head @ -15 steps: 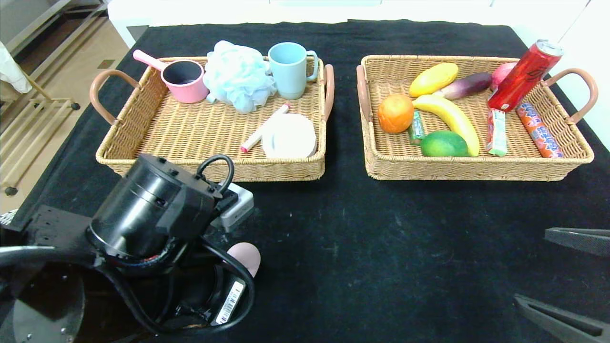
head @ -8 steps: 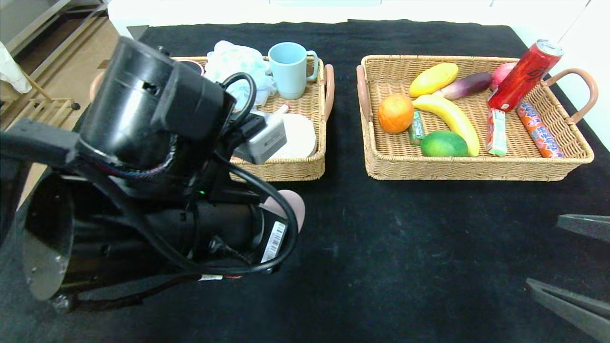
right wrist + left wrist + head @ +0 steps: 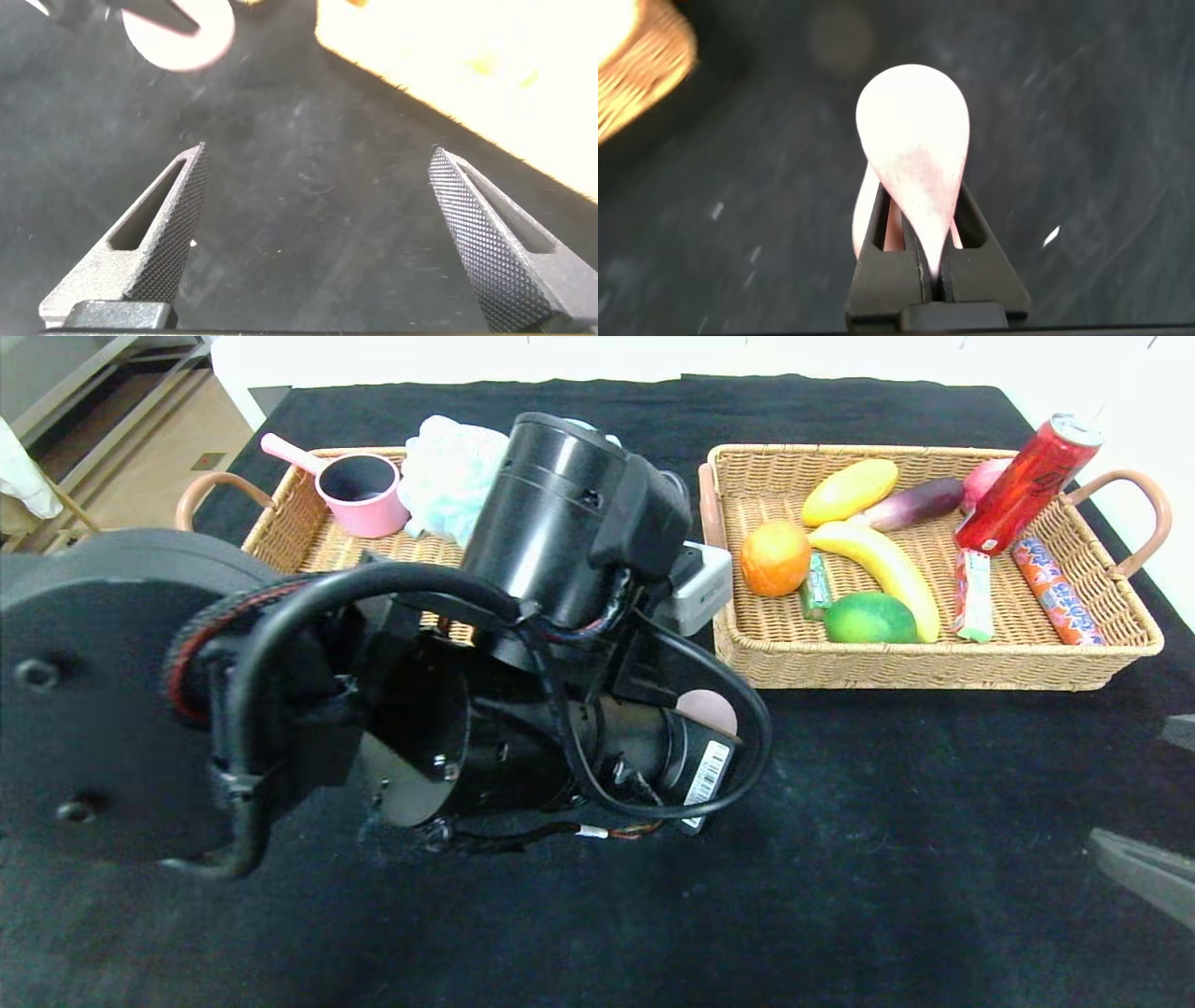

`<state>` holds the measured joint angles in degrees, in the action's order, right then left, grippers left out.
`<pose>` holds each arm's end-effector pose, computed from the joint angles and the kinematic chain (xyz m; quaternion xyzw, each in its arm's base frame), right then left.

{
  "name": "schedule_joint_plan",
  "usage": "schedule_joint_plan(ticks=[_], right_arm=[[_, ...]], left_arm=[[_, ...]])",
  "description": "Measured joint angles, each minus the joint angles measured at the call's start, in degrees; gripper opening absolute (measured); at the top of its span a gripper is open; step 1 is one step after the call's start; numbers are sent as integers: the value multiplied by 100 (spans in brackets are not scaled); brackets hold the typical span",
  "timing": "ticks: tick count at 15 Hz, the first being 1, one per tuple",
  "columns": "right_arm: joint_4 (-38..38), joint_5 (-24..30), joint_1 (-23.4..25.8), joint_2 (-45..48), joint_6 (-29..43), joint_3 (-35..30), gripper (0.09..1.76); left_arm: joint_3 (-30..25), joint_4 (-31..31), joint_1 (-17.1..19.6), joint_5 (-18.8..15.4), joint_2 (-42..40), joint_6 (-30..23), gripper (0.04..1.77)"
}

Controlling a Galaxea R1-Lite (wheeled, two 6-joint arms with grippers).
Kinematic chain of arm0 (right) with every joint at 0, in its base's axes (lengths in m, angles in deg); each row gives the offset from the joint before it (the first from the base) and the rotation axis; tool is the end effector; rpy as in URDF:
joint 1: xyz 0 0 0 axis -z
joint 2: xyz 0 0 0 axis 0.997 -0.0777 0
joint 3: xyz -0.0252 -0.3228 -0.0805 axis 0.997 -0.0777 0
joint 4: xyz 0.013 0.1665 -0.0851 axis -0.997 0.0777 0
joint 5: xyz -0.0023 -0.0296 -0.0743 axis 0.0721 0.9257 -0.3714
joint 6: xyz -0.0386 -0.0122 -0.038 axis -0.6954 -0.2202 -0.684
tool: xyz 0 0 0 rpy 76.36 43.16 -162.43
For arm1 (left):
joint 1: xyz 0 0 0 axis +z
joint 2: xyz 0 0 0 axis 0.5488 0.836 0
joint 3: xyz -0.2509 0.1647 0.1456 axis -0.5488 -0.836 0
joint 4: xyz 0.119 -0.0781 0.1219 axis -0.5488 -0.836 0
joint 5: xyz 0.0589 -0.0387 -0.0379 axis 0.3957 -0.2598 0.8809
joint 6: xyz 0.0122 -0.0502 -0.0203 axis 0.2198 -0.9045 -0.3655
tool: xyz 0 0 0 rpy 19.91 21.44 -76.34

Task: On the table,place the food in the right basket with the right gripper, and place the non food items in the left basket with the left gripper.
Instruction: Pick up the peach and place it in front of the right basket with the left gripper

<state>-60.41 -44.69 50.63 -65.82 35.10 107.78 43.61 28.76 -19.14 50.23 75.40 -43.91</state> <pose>0.0903 0.0605 0.2886 -0.1022 0.0553 0.2865 0.9510 0.2311 -0.2833 0.2859 0.1007 0.2448 -0.3317 0.9055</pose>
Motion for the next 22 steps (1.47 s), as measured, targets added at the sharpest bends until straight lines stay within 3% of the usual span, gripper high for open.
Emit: schedule_joint_plan(ticks=[8,18,22], right_arm=[[-11,-66,71,96,-2,54,171],[-11,-116,93,-94,-2,5,171],[-22,-118,88,-107,-2,5,171]], left_arm=[[1067,0,-88,35,1117,118,15],[1163,-15,-116,151,1445,134,17],[1180,-13,-129,157,1453,135,81]])
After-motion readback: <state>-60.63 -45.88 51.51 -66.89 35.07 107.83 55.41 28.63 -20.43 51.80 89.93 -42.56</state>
